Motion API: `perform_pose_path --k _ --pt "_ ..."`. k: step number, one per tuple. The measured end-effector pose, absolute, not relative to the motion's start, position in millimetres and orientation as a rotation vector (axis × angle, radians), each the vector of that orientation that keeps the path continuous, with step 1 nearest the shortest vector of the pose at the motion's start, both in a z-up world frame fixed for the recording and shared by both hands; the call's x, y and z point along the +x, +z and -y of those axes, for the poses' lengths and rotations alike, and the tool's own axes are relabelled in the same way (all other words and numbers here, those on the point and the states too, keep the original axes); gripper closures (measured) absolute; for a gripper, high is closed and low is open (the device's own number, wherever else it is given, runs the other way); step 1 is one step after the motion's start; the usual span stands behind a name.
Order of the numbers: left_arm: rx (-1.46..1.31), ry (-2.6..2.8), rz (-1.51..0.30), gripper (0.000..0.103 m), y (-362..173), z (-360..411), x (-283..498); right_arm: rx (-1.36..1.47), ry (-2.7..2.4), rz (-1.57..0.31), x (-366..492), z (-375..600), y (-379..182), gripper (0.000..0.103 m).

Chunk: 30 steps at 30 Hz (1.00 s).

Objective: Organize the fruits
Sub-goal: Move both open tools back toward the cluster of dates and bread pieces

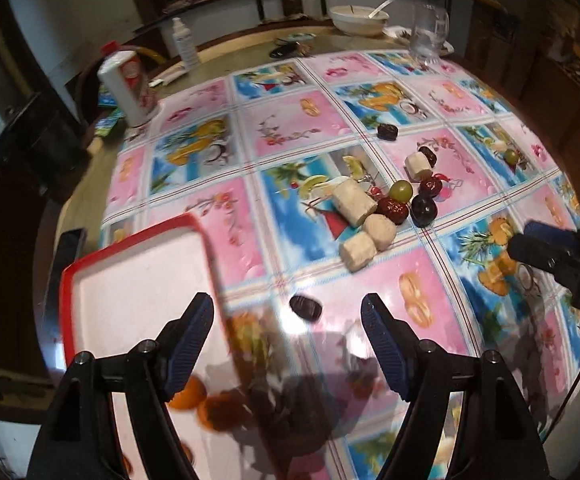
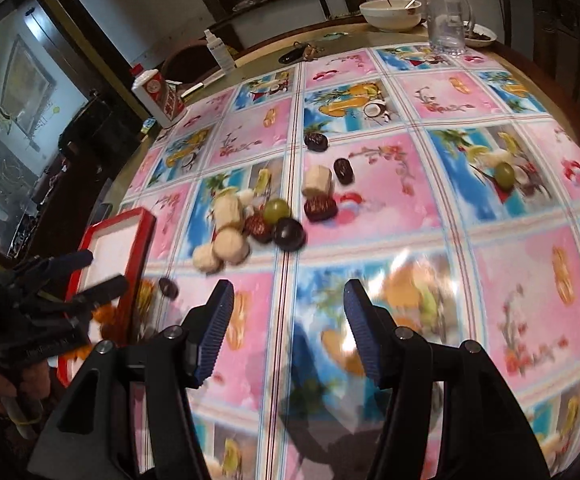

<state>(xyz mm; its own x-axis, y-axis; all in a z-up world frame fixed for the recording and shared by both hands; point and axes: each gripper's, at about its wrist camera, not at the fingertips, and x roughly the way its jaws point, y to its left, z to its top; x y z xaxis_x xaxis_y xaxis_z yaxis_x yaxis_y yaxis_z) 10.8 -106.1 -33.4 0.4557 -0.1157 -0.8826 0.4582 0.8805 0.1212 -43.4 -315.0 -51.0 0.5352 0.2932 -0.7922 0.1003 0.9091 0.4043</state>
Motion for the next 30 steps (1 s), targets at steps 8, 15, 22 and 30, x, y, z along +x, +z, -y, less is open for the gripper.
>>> perform_pose_path --k 8,15,22,30 --pt "0.412 -0.477 -1.072 0.027 -59.8 123.2 35.1 0.431 0.136 -1.073 7.7 302.9 -77.7 0.048" --pt "0.457 -0.581 -1.087 0.044 -71.0 138.8 42.5 0.422 0.148 -1.121 25.4 290.6 -88.6 0.056" --pt "0.498 -0.681 -1.123 0.06 -85.0 147.1 50.8 0.435 0.127 -1.165 35.6 292.7 -97.0 0.063" --pt "0.451 -0.736 -1.179 0.059 -95.7 147.9 59.5 0.457 0.086 -1.207 48.7 298.1 -104.0 0.063"
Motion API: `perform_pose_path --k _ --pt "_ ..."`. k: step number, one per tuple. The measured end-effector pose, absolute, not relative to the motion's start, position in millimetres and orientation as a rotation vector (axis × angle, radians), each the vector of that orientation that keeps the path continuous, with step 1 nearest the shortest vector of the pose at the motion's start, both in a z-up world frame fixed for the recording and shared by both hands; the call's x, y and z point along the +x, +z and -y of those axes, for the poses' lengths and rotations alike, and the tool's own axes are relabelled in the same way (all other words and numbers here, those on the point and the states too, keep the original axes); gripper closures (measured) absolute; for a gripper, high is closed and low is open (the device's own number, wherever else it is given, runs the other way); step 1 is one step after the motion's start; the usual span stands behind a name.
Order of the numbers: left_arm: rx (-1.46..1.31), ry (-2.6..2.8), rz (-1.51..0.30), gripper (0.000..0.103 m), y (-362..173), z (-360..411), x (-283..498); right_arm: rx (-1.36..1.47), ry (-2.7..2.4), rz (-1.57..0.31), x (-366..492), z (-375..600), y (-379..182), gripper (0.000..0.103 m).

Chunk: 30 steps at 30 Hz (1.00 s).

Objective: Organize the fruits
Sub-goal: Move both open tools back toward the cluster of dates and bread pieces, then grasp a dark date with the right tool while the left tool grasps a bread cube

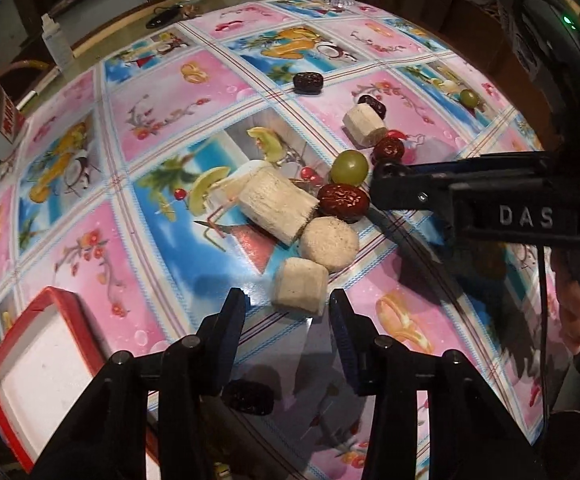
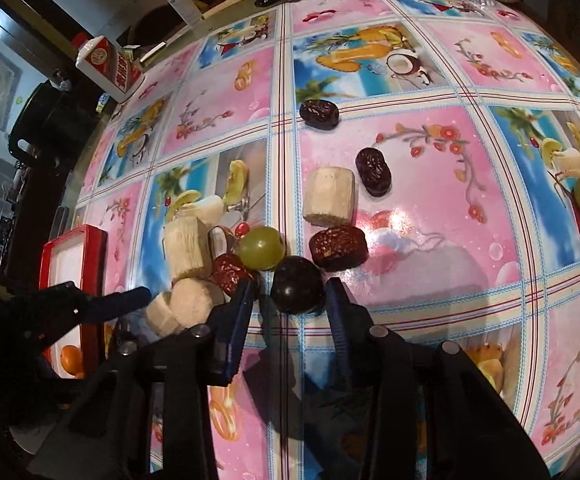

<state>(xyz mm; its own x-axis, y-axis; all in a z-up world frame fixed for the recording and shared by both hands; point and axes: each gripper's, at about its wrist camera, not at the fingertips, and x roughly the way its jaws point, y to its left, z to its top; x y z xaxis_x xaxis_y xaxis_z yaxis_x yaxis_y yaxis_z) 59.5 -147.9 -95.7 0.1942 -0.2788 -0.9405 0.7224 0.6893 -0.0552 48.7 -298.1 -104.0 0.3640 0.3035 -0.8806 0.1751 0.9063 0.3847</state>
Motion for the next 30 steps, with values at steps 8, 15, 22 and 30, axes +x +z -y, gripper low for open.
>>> perform_pose_path --k 8,15,22,30 --pt "0.463 -0.727 -1.176 0.063 -99.6 156.2 62.4 0.453 0.096 -1.21 49.3 298.1 -104.5 0.076" --pt "0.364 -0.726 -1.202 0.077 -96.7 145.9 67.0 0.485 0.145 -1.207 27.7 301.2 -98.9 0.077" --pt "0.259 -0.658 -1.139 0.077 -60.5 106.1 41.5 0.538 0.232 -1.187 5.1 292.1 -81.5 0.077" --pt "0.245 -0.401 -1.061 0.077 -18.5 7.0 -5.7 0.459 0.44 -1.153 5.2 206.7 -54.1 0.077"
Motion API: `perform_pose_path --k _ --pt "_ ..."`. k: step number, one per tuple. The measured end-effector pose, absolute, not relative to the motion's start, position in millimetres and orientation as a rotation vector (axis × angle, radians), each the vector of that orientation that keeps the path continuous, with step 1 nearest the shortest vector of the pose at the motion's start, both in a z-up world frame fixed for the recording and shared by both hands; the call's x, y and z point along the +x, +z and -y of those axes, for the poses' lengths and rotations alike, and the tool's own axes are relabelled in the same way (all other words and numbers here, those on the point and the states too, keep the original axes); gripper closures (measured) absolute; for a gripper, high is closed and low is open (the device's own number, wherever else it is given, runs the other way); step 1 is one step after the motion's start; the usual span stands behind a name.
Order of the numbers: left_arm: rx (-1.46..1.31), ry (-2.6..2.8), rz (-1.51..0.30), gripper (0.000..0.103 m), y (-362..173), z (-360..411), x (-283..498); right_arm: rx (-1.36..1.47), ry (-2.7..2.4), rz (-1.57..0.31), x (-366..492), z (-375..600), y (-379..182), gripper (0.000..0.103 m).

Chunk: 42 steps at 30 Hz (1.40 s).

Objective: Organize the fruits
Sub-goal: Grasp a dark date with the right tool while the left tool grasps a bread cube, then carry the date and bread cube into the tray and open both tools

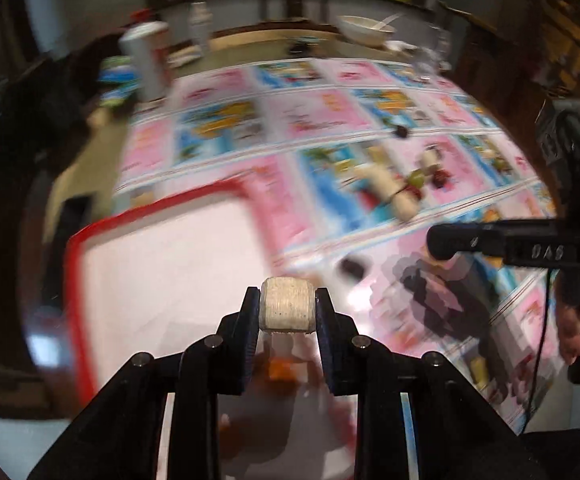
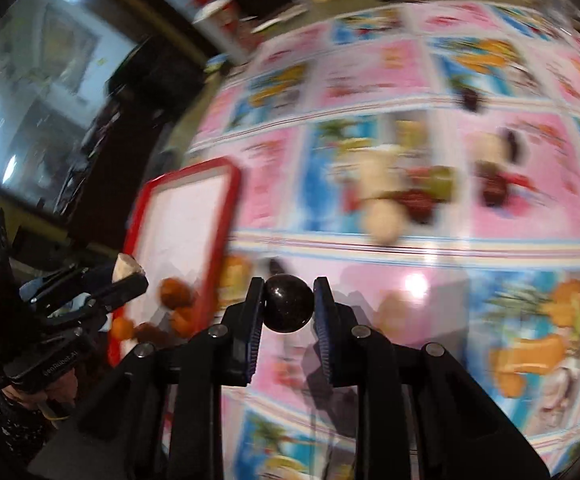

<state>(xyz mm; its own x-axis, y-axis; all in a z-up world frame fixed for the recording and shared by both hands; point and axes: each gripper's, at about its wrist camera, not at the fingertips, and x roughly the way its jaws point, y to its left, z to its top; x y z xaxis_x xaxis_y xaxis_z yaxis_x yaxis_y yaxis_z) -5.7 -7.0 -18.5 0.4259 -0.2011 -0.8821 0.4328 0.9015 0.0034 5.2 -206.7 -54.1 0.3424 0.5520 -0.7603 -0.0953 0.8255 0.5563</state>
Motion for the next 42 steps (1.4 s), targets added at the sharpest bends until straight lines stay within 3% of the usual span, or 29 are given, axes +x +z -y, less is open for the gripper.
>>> perform_pose_path --k 8,21,23,24,25,29,34,42 --pt "0.183 -0.22 -1.118 0.077 -33.8 -70.7 -39.7 0.328 0.637 -1.16 12.7 94.7 -42.2 0.077" --pt "0.121 -0.141 -1.163 0.077 -64.8 -100.1 -43.7 0.166 0.683 -1.21 31.8 -9.3 -66.0 0.076" --pt "0.154 -0.123 -1.161 0.077 -67.1 -98.6 -40.8 0.173 0.676 -1.248 35.5 -13.1 -69.7 0.072" --pt "0.17 -0.111 -1.156 0.076 -67.4 -97.9 -39.6 0.182 0.671 -1.28 38.5 -14.0 -71.2 0.066" --pt "0.184 -0.099 -1.151 0.073 -66.9 -97.2 -38.7 0.195 0.664 -1.288 40.3 -12.4 -69.8 0.064" --pt "0.178 -0.077 -1.102 0.048 -54.0 -96.1 -39.1 0.232 0.657 -1.19 36.9 13.4 -49.4 0.063" --pt "0.175 -0.119 -1.011 0.041 -30.3 -75.2 -36.6 0.271 0.542 -1.102 28.3 83.4 -36.3 0.061" --pt "0.211 -0.263 -0.994 0.041 -25.3 -12.0 -34.9 0.373 0.271 -1.067 -8.8 238.7 -47.2 0.061"
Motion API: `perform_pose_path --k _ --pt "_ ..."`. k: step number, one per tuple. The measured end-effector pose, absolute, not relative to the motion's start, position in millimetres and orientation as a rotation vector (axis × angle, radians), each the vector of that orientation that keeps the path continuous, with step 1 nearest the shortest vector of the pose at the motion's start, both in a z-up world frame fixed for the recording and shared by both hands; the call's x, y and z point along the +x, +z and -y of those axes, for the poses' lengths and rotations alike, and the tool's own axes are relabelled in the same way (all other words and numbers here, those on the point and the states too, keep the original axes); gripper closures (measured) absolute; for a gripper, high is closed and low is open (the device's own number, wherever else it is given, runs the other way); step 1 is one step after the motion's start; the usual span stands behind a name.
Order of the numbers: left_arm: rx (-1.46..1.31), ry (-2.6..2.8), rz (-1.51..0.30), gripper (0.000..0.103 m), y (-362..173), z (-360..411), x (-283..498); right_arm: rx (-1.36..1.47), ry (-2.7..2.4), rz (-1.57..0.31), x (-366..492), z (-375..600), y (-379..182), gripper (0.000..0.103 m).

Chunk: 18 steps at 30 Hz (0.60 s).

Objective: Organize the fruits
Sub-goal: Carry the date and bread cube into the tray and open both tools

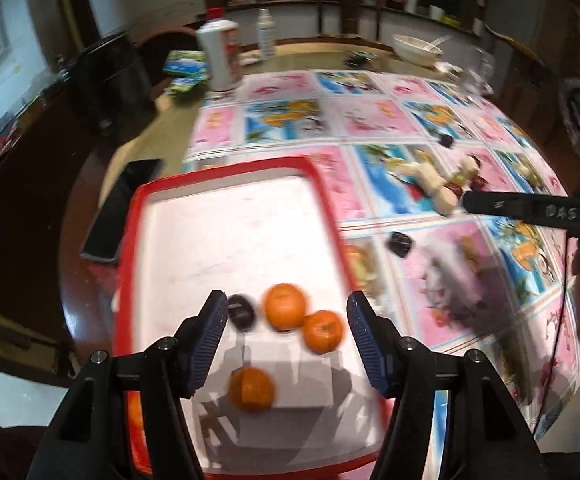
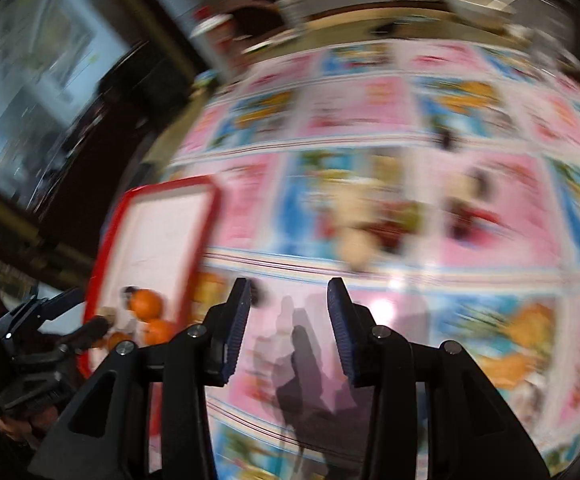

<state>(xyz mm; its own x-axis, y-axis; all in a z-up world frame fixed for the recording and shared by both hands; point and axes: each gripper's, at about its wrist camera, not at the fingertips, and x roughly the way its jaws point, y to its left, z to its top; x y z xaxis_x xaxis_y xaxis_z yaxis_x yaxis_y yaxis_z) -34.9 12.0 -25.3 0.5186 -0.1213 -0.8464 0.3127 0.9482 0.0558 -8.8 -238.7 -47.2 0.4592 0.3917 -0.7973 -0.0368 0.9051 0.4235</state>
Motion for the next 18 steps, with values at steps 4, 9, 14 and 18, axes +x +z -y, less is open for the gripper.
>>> perform_pose_path --k 4,9,14,18 --pt "0.237 -0.314 -1.002 0.041 -26.7 21.5 -34.1 0.444 0.192 -1.078 -34.8 289.2 -57.6 0.061" --pt "0.256 -0.345 -1.044 0.041 -35.1 47.7 -33.3 0.474 0.204 -1.082 -43.0 302.5 -63.7 0.061" --pt "0.268 -0.349 -1.028 0.041 -24.8 62.9 -8.4 0.431 0.303 -1.078 -18.0 274.6 -61.8 0.061" --pt "0.229 -0.314 -1.007 0.041 -10.3 58.8 14.4 0.433 0.328 -1.089 4.6 257.4 -70.7 0.061"
